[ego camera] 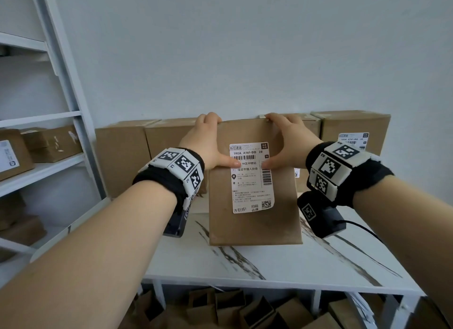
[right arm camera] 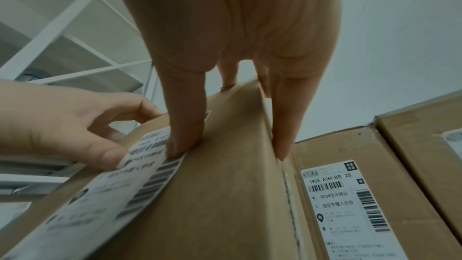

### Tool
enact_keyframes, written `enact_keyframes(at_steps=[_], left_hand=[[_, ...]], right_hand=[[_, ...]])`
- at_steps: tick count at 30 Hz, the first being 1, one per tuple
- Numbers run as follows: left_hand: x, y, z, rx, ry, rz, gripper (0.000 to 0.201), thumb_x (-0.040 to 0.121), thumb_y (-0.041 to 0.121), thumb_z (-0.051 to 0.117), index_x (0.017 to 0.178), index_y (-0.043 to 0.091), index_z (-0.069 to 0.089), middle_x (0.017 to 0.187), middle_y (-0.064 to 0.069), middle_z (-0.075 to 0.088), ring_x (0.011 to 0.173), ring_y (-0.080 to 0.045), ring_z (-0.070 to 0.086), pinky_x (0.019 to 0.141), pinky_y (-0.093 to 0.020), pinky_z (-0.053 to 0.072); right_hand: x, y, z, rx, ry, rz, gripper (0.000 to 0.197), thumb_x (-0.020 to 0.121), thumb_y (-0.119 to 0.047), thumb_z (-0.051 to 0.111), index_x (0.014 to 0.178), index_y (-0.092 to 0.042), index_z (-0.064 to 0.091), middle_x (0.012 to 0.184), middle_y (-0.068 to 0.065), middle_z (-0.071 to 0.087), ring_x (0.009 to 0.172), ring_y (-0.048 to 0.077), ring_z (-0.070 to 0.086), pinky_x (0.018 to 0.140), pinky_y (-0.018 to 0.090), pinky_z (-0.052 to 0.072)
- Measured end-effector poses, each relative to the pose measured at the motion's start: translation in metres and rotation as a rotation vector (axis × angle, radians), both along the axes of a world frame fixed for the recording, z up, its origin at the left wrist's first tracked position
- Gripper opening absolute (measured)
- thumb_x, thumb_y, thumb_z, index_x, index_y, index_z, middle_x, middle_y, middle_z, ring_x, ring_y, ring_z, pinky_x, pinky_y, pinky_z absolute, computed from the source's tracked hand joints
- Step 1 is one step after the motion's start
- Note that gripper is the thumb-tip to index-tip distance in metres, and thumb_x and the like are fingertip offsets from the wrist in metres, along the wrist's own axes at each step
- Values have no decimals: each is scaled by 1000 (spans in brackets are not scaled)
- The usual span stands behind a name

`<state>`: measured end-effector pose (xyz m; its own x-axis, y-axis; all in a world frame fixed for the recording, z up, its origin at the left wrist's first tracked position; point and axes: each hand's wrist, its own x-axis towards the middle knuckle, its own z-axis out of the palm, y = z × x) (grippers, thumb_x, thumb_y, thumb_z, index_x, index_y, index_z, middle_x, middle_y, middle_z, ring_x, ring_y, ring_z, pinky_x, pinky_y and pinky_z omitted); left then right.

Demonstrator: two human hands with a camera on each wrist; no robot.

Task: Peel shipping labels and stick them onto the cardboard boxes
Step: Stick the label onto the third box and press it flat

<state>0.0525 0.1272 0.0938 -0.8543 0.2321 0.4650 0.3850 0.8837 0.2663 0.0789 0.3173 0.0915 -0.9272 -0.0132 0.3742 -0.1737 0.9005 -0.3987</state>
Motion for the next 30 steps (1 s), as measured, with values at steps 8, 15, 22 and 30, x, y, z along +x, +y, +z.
enact_keyframes(at_steps=[8,15,22,30], left_hand=[[10,5,-4,-287,-51,130,137,38,63,84,144,16,10,145,-5,18,130,-29,36,100,-43,41],[3,1,2,-179,-20,93,113,49,61,81,137,16,26,138,-5,32,123,-26,44,94,-44,46],[-6,1,7,-93,-1,45,88,61,54,79,129,17,37,131,-4,41,112,-24,50,84,-36,46],[-17,-5,10,18,34,6,61,71,48,74,118,20,49,123,-2,51,107,-22,52,83,-30,41]], right_hand=[[7,-10,-6,171,-96,-109,144,39,-45,92,146,-35,-5,155,4,-22,134,34,37,102,47,43],[-3,-15,-3,47,60,-89,99,62,-51,80,139,-20,26,141,4,24,113,25,54,90,42,50],[-7,-17,-5,6,79,-97,81,76,-47,70,140,-20,27,143,5,22,112,27,54,92,42,49],[3,-32,-8,178,-19,-205,137,43,-67,80,147,-23,2,156,6,-8,140,32,16,100,46,39]])
